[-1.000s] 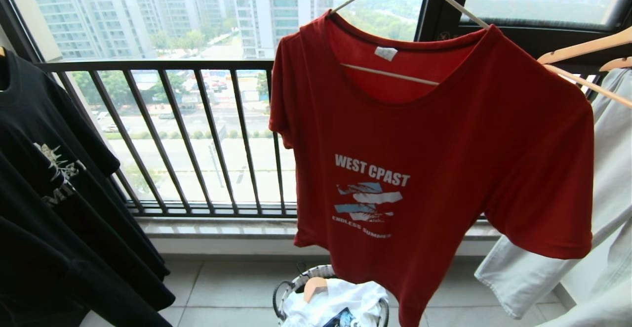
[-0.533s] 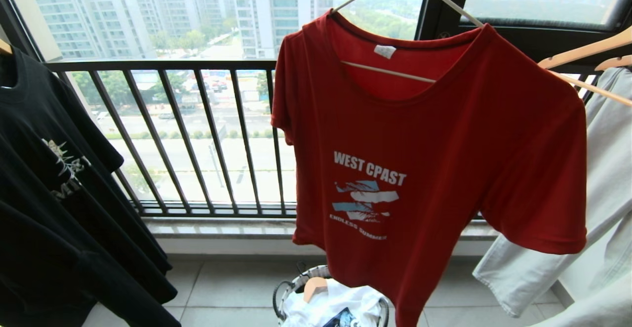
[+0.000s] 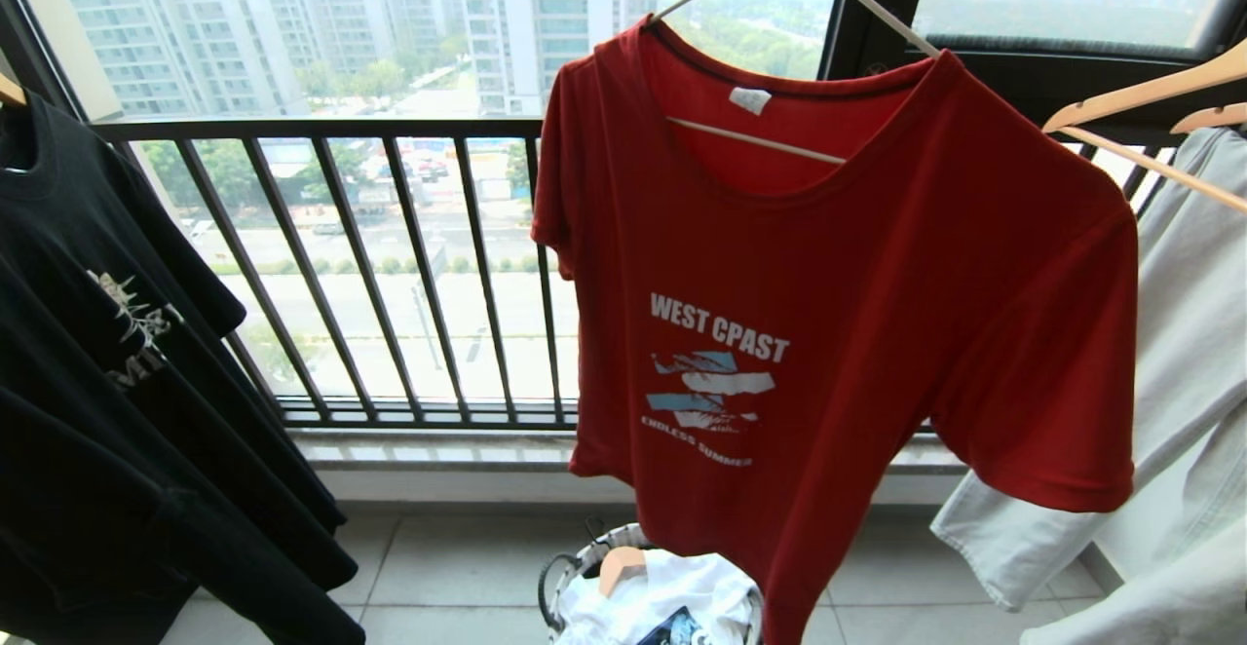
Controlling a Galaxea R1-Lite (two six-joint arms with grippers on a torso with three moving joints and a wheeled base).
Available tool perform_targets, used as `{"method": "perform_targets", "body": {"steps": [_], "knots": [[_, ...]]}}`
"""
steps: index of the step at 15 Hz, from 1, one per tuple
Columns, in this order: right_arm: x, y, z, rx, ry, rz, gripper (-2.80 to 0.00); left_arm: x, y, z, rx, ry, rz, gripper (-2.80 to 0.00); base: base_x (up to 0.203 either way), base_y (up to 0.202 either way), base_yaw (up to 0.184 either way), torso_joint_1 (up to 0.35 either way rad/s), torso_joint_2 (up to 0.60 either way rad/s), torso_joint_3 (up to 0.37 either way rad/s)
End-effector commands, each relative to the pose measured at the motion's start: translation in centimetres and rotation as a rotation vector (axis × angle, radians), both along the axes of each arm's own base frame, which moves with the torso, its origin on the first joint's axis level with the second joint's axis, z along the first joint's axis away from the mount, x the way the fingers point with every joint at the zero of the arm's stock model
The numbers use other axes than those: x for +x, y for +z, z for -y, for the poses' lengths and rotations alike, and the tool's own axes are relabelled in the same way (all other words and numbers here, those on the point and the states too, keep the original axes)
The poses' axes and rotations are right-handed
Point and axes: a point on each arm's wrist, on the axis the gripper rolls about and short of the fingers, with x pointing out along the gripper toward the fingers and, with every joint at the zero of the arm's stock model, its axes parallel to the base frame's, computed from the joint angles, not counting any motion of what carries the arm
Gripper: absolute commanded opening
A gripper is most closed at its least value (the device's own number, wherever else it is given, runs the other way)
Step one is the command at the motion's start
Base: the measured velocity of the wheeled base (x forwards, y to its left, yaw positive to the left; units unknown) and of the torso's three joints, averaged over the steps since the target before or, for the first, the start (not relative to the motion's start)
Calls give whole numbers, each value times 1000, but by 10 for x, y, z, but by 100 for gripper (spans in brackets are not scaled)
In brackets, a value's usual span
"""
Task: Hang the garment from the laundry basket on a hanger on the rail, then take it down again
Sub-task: Take the clothes off the clothes rack
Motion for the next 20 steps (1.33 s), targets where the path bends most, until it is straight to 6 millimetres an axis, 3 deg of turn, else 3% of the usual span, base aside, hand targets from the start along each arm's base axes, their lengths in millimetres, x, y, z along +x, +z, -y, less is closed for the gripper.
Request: {"method": "perform_targets", "body": {"steps": [1,20], "knots": [[0,0,0,-1,1,-2,-280,0,0,0,0,0,-2,-280,0,0,0,0,0,0],[0,0,0,14,-8,-2,-280,0,0,0,0,2,-2,-280,0,0,0,0,0,0]]}}
